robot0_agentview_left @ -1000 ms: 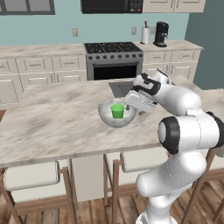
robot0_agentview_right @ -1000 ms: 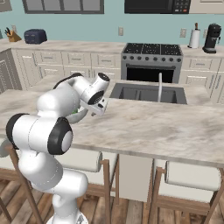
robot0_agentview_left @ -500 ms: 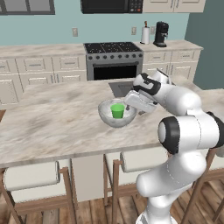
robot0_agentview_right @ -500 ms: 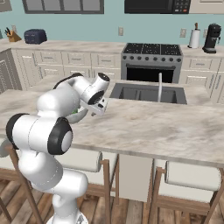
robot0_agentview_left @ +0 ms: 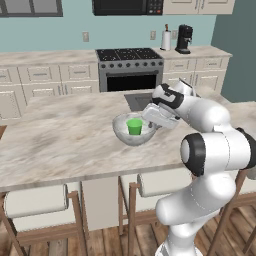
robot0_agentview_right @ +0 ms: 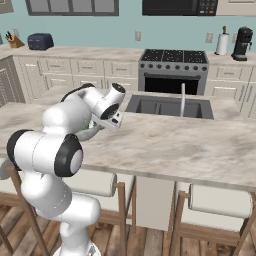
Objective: Place the cup inside the bowl on the dining table and move the bowl to any counter.
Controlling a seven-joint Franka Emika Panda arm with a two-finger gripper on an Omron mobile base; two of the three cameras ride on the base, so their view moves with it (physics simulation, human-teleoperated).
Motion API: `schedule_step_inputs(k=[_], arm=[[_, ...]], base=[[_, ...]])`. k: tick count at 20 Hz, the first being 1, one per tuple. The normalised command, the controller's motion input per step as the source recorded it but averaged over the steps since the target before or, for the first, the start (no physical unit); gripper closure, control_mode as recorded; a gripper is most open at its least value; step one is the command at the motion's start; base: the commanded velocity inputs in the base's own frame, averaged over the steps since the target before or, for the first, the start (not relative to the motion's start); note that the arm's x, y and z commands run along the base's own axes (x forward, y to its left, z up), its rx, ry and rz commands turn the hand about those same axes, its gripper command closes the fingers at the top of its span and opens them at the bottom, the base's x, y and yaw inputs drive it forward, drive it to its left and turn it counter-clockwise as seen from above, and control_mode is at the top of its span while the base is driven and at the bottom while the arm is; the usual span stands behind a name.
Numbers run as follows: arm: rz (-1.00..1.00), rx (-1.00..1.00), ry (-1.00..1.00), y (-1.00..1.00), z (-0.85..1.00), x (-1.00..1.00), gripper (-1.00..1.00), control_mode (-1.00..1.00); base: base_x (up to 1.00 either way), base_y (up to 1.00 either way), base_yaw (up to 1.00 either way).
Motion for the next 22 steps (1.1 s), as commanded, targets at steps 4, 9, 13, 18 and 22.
schedule_step_inputs(k=[4,9,13,18,22], arm=[[0.00,0.00,0.00,0.04,0.00,0.00,1.00,-1.00],[0.00,0.00,0.00,0.07,0.03,0.00,1.00,-1.00],[0.00,0.00,0.00,0.01,0.11,-0.04,1.00,-1.00],[0.00,0.00,0.00,0.00,0.20,-0.15,1.00,-1.00],[0.00,0.00,0.00,0.00,0.29,-0.17,1.00,-1.00]], base=[[0.00,0.00,0.00],[0.00,0.00,0.00],[0.00,0.00,0.00],[0.00,0.00,0.00],[0.00,0.00,0.00]])
